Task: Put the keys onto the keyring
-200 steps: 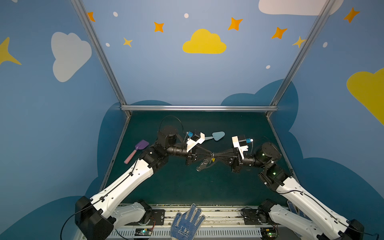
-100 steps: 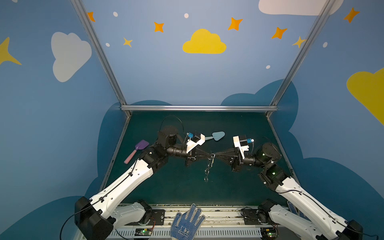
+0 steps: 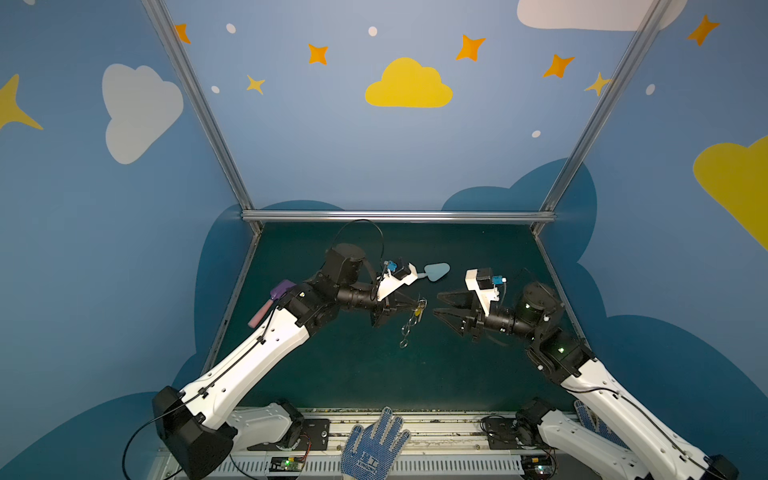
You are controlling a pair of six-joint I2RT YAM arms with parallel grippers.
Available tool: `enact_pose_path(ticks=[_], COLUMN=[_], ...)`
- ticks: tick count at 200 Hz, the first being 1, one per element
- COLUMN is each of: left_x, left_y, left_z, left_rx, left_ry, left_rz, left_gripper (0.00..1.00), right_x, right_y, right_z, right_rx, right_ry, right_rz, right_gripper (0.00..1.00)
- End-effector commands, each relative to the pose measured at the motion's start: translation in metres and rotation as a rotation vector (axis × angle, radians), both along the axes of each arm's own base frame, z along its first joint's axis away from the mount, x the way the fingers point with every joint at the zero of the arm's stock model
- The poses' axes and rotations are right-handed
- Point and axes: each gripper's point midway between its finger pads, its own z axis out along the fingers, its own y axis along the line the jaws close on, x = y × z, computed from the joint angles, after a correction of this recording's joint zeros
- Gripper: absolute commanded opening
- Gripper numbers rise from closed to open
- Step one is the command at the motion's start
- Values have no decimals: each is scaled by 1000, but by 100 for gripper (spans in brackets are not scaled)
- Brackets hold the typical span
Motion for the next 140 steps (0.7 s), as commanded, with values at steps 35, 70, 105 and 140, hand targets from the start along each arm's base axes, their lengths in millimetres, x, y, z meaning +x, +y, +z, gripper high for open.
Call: enact_pose_path(ticks=[35, 70, 105, 140], left_x=[1, -6, -10, -16], left_y=[3, 3, 2, 1], left_z=[-32, -27, -24, -17], left_rx=[180, 163, 153, 120], left_ry=[6, 1, 8, -1], left_rz=[18, -11, -31, -58], left_gripper=[4, 4, 4, 4], right_x=[7, -2, -15, -13], right_y=[9, 19, 28, 33], right_z=[-5, -17, -23, -38], right_rx=[-130, -140, -153, -206], right_ry=[68, 79, 94, 111], right_rz=[28, 119, 202, 201], right_gripper=[36, 38, 41, 44])
